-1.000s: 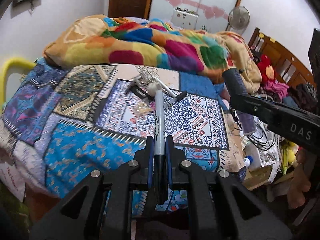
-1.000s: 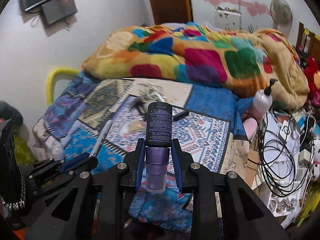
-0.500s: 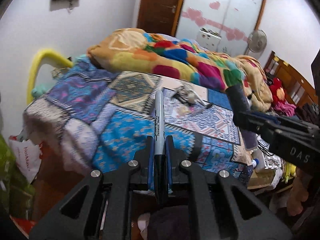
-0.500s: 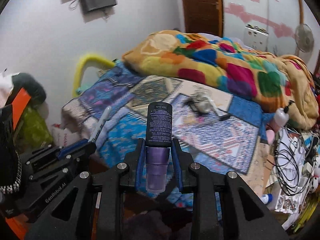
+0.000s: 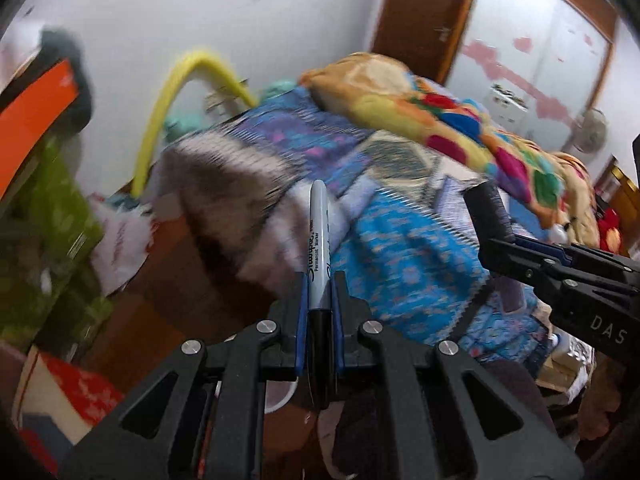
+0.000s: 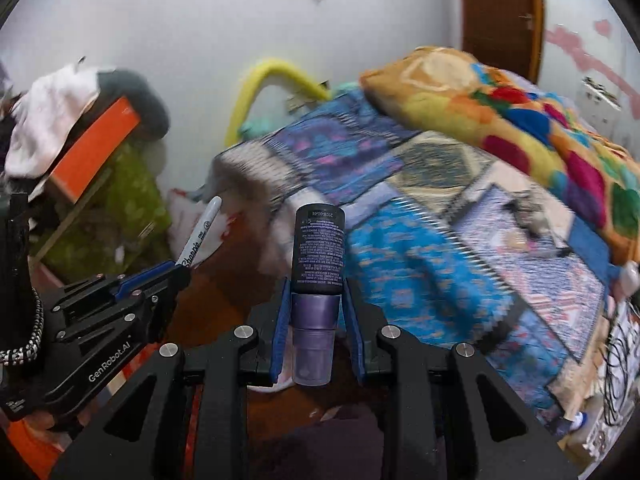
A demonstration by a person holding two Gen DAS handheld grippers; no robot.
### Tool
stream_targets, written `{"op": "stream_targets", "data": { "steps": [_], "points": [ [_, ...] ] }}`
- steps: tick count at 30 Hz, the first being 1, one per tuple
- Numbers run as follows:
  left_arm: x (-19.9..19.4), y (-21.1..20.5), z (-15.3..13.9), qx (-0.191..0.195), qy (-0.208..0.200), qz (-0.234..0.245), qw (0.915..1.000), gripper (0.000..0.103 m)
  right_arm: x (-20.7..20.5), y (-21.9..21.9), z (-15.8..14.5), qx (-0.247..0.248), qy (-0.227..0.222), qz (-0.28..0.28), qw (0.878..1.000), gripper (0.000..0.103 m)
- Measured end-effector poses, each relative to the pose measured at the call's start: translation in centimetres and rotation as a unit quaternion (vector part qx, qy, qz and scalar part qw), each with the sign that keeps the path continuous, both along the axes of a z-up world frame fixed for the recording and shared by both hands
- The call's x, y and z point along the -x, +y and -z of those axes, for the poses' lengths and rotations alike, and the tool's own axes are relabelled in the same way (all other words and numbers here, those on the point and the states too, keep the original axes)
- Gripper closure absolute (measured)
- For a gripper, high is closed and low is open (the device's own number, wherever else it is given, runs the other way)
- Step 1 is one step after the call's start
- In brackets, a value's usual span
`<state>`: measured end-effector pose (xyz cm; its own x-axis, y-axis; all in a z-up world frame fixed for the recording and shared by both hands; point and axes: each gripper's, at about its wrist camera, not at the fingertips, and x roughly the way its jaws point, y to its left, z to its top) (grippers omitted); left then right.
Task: Collect trash
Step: 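Lift the marker and purple bottle and carry both toward the white bin, then open the left tool over the bin while the right tool releases the bottle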
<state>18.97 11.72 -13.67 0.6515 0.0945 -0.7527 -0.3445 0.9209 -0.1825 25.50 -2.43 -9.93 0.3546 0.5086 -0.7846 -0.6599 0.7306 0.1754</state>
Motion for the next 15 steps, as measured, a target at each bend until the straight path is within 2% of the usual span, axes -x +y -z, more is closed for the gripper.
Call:
{"op": "stream_targets", "data": {
  "steps": [6,15],
  "points": [
    [2.9,4.0,3.8,0.014,0.053,-0.054,0.9971,0.093,1.2,5.0,3.6,0.026,0.038,-0.053,0.998,0.079],
    [3.8,7.0,10.5,0.057,0.127,-0.079,0.9871,0.093,3.0,10.7,9.8,0.089,0.095,-0.119,0.984,0.079]
  ]
}}
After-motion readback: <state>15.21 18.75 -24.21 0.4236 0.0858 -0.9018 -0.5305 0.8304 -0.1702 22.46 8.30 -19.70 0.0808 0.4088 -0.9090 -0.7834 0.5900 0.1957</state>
